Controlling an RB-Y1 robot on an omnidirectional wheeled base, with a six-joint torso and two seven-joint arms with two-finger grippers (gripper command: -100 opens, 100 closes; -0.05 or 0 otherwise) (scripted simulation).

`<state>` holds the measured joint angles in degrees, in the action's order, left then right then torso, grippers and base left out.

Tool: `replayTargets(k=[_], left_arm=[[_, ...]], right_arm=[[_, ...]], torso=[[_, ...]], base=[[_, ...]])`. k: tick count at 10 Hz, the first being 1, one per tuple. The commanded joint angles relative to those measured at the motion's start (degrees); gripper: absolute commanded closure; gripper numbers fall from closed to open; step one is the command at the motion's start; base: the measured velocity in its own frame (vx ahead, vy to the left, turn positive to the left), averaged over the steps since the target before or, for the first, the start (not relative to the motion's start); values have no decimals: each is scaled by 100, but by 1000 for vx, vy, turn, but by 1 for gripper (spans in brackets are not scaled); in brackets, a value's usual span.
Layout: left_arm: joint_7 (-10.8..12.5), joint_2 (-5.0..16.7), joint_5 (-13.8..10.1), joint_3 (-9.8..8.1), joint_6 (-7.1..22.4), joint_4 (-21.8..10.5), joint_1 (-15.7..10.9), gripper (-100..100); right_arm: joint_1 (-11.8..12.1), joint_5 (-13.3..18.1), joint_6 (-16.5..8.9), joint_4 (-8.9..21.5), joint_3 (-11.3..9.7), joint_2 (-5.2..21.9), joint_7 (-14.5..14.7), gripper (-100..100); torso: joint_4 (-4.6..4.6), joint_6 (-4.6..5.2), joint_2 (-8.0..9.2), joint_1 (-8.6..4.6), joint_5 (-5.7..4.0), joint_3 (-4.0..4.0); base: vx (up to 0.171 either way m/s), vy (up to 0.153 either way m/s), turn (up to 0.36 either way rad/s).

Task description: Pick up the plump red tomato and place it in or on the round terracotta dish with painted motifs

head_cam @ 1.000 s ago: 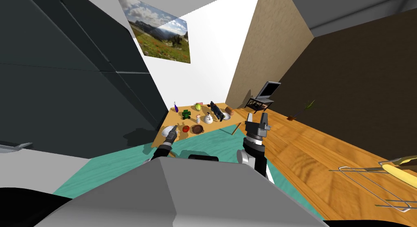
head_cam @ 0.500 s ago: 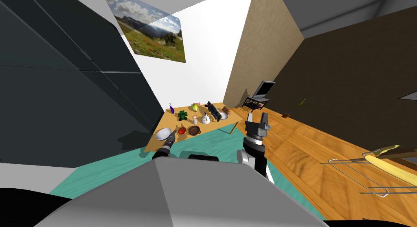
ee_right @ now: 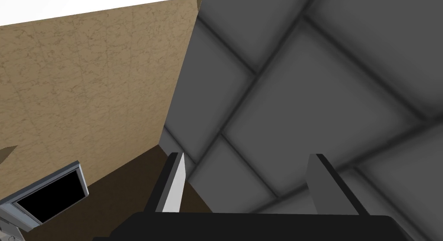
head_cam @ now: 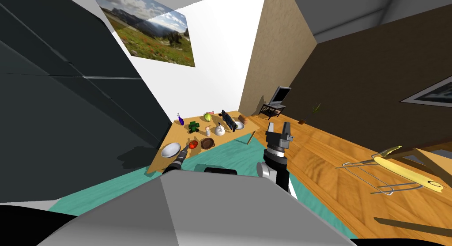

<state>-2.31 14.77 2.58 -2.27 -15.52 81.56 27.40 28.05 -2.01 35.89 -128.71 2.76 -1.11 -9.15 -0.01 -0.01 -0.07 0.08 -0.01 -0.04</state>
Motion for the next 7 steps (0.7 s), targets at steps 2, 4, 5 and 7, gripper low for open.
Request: replayTargets(k=[2,4,5,7], left_arm=[[-252,-10,97,-147,159,-386,-146,-100],[-418,-17,168,-261,235,-693,-273,-100],[-497,-22,203,-314,270,-835,-333,-100],[-640,-33,266,-411,335,-1094,-445,-100]], right_arm=[[0,0,0,0,0,0,0,0],[0,0,0,0,0,0,0,0],[0,0,0,0,0,0,0,0],[0,0,0,0,0,0,0,0]], torso=[[0,0,-1,2,0,0],[0,0,0,4,0,0],[0,0,-1,5,1,0],[0,-1,-1,3,1,0]], base=[[38,22,-121],[36,32,-131],[33,34,-105],[36,25,-105]])
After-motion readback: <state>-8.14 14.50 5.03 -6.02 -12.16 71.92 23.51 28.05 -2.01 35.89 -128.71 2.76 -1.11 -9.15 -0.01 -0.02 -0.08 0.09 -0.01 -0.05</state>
